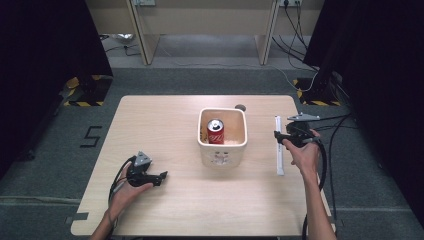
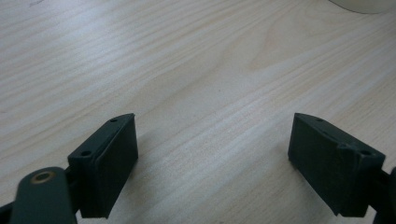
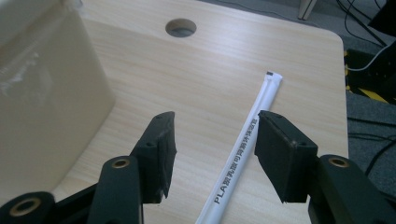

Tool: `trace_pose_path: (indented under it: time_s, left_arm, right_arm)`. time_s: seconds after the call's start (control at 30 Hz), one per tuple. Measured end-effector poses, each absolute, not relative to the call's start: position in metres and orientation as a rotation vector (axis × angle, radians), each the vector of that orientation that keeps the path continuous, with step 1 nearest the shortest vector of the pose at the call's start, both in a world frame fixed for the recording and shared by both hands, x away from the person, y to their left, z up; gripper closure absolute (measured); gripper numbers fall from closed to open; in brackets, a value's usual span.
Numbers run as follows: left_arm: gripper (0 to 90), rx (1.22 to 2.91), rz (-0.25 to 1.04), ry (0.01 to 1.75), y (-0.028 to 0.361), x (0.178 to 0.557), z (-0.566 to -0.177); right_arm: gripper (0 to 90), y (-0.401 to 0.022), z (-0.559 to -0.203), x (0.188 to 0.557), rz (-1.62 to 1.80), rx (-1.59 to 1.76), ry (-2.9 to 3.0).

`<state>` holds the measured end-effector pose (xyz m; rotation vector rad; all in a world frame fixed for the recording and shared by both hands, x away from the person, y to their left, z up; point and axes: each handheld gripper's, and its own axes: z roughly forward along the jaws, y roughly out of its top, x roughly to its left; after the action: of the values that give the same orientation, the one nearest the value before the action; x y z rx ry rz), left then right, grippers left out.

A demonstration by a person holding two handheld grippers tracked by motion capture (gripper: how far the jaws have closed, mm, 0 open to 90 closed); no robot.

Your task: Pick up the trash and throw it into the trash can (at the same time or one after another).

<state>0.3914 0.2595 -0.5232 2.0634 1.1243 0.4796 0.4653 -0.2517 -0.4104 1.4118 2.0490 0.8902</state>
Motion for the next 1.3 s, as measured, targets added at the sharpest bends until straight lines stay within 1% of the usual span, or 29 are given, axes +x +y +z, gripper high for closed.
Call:
trace_pose_path:
  time_s: [0.47, 1.3]
  left_arm:
    - [15.2, 2.064, 0.48, 1.124, 0.26, 0.391, -0.523]
    - [15.2, 2.062, 0.478, 1.124, 0.259, 0.391, -0.523]
  right_arm:
    - [48.1, -0.26, -0.448, 0.48, 0.828, 1.521, 2.032]
    - [52.2, -0.267, -0.483, 0.505, 0.766, 1.653, 2.038]
